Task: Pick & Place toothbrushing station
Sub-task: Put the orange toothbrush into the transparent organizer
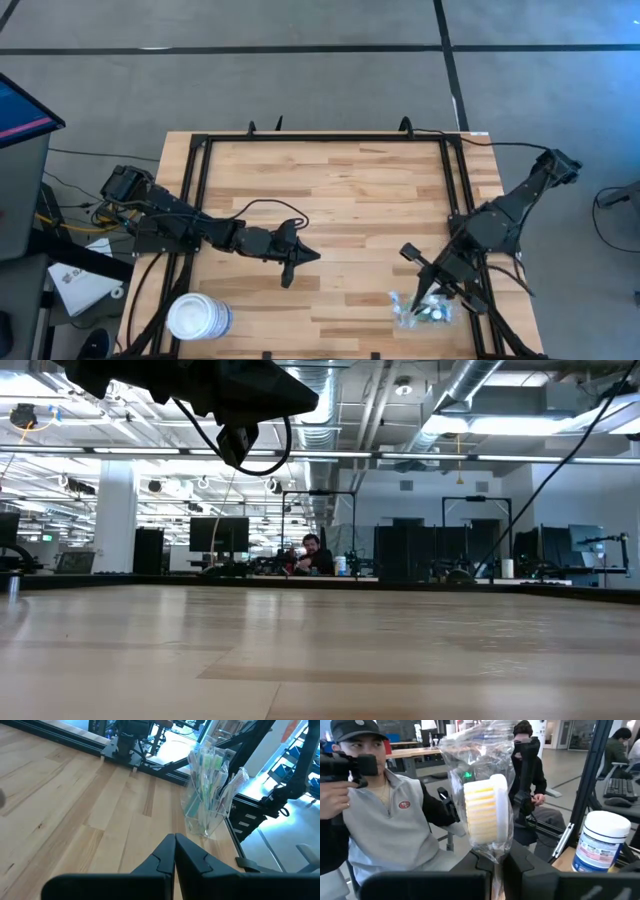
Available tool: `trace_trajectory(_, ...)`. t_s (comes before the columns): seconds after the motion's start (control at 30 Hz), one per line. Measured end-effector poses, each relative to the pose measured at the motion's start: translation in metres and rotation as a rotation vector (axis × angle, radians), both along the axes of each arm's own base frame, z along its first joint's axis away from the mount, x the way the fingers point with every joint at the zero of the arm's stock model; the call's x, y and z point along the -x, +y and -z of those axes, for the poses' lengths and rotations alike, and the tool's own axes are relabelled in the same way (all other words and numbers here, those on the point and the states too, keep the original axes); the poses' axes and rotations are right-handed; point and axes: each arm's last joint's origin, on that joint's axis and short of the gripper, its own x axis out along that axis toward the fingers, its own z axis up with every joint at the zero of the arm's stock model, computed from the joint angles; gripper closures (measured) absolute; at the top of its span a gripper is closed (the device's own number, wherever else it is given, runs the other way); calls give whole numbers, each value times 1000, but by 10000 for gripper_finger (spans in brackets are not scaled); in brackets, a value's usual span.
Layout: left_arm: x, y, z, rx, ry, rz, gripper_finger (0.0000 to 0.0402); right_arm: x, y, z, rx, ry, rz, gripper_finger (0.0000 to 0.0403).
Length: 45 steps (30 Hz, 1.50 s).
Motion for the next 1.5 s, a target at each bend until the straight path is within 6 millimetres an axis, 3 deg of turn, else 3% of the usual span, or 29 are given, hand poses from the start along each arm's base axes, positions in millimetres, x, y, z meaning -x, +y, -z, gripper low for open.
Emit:
trace_trajectory(0.4,0,0,0,0,-1,0,400,22,21,2,75,-39,82,395)
trace_trajectory(0.83,0,0,0,0,-1,0,400,35,31,6,124,-25,189,397)
trace_trajectory(1.1,0,0,0,0,-1,0,400,30,32,40,72,9,233,396)
trace_trajectory(1.5,0,0,0,-2,-2,-9,400,31,32,53,68,72,242,398)
